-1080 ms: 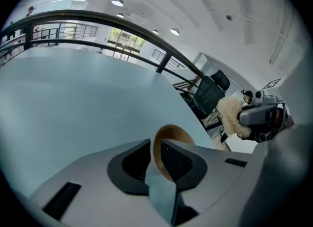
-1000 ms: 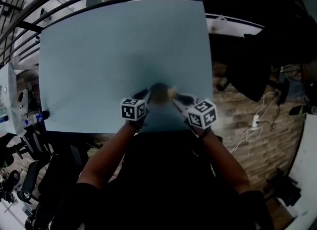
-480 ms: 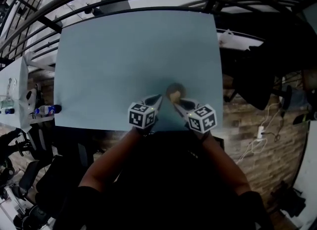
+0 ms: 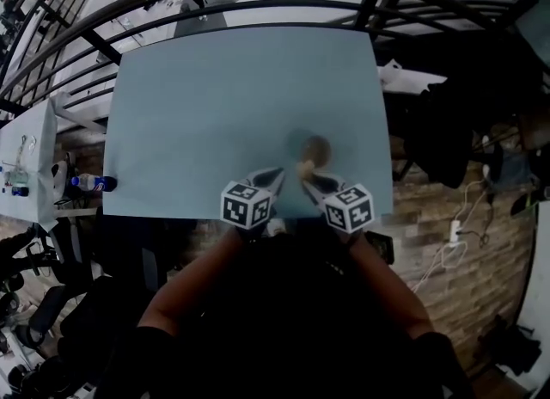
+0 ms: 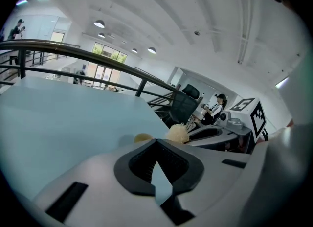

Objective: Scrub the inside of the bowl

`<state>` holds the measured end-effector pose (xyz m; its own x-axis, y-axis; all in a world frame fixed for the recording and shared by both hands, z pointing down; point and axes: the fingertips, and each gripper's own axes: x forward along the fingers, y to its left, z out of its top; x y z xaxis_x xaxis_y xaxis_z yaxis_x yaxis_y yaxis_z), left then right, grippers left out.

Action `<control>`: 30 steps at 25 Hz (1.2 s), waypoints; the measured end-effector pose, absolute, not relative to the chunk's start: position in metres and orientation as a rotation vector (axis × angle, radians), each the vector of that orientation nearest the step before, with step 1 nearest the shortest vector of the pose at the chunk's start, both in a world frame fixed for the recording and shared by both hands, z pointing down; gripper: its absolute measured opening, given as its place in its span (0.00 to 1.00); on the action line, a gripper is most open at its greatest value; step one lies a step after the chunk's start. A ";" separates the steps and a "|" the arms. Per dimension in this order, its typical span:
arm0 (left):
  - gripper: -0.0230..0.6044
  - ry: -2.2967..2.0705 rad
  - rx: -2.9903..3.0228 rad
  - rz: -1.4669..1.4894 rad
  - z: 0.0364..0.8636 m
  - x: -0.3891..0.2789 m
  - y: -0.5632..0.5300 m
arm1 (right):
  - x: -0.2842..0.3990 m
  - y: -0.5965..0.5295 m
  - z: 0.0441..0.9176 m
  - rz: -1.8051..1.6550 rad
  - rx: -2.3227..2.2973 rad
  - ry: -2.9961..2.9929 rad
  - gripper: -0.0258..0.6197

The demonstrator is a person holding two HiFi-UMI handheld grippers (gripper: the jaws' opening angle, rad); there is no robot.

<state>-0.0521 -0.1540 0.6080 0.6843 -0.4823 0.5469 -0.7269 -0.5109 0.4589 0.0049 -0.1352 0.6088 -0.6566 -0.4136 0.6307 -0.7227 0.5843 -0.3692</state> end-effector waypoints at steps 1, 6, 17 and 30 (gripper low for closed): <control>0.03 -0.933 2.208 0.449 0.606 -0.053 -0.151 | 0.005 -0.131 0.607 0.841 0.908 -2.325 0.14; 0.03 -0.959 2.204 0.419 0.600 -0.044 -0.131 | 0.016 -0.114 0.602 0.798 0.915 -2.312 0.14; 0.03 -1.049 2.137 0.441 0.603 0.041 -0.052 | 0.099 -0.040 0.602 0.701 0.828 -2.302 0.14; 0.03 -1.149 2.114 0.443 0.600 0.134 0.067 | 0.213 0.072 0.595 0.664 0.732 -2.374 0.14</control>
<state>0.1344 0.0674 0.6002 0.5522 -0.6015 0.5773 -0.8333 -0.3780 0.4033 0.2126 0.0718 0.5952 -0.6926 -0.3447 0.6336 -0.6236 0.7277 -0.2857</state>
